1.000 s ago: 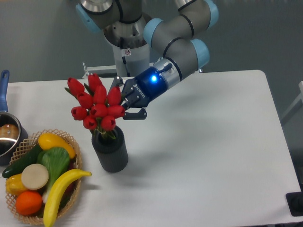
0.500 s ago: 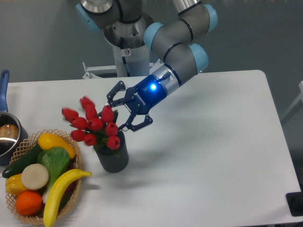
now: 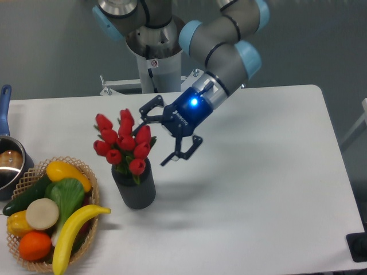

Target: Insert the flowers into the vase

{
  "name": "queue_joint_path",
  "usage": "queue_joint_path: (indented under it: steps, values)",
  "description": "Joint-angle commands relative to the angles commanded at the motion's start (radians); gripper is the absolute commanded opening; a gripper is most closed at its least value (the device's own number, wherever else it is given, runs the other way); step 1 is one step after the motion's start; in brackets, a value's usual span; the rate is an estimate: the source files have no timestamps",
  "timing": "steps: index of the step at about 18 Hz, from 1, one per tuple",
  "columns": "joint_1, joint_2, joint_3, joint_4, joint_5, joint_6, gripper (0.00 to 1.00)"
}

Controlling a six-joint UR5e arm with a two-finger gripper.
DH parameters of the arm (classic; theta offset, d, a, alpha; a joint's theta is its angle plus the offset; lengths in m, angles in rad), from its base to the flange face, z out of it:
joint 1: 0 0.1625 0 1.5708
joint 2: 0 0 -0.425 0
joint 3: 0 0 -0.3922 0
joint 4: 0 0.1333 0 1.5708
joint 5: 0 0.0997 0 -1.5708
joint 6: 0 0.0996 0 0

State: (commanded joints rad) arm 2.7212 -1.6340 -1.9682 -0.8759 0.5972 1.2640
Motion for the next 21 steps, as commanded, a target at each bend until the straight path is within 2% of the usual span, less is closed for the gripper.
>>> queue_joint_path:
  steps: [4, 8, 11, 12, 14, 15, 18, 21]
  values:
    - [0.005, 0.052, 0.051, -0.002, 0.302, 0.000, 1.00]
    - [0.020, 0.036, 0.098, -0.002, 0.524, 0.000, 1.00]
    - [0.067, 0.005, 0.141, -0.011, 0.682, 0.002, 1.00]
    - [0.081, -0.010, 0.158, -0.015, 0.719, 0.002, 1.00]
    - [0.113, -0.085, 0.225, -0.112, 0.754, 0.005, 1.00]
    - [0.117, -0.113, 0.244, -0.132, 0.785, 0.024, 1.00]
    - [0.121, -0.162, 0.284, -0.144, 0.854, 0.048, 1.00]
    - [0.127, -0.207, 0.302, -0.141, 0.855, 0.049, 1.00]
